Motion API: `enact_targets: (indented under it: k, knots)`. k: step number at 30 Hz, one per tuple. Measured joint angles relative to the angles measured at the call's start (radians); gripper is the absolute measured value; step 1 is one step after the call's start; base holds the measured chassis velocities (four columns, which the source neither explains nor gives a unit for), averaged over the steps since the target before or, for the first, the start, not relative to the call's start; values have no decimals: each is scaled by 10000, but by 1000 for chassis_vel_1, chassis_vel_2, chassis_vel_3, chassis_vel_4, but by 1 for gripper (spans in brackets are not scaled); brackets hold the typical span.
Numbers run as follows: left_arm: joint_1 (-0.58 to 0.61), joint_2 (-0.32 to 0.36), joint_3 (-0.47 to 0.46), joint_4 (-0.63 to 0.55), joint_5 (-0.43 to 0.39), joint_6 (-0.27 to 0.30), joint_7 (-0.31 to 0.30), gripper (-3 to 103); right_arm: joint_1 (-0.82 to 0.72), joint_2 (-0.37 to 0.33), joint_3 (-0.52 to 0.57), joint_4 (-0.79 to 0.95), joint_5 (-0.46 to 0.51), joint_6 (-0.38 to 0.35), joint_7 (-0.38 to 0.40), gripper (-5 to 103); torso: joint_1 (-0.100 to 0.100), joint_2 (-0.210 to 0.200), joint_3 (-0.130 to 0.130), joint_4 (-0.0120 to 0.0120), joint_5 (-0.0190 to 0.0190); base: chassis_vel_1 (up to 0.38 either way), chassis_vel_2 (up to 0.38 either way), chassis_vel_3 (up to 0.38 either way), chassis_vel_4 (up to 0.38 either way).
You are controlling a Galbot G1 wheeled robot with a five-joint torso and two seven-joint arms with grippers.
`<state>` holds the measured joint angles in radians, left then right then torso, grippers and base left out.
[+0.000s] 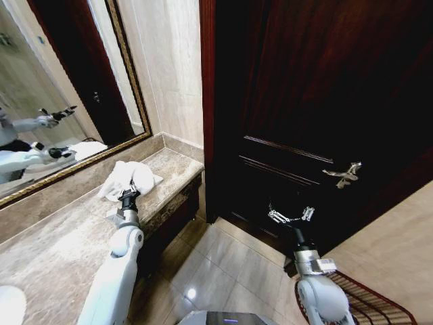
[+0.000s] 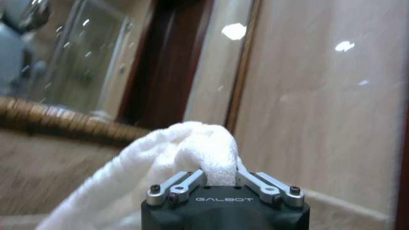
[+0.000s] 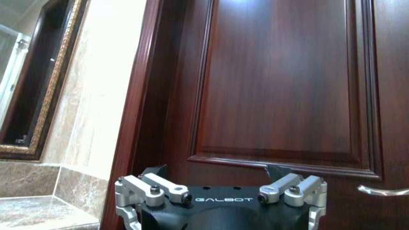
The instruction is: Discard the used towel into the hamper.
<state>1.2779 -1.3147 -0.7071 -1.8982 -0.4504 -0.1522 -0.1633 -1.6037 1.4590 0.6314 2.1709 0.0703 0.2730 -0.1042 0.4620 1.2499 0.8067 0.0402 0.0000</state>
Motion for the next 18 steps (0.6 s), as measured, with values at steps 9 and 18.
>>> enact_targets:
  k: [9,18]
  knots:
    - [1325,15,-232,-2156,475,-614,644,7,128,63,-101,-40,-10,88,60,100,-1,0,-1,-2,2,0,0,0,0]
    - [2388,-314,-398,-4141,943,-984,758,7,219,72,-145,-72,-17,212,69,100,-1,0,0,-1,0,0,0,0,0]
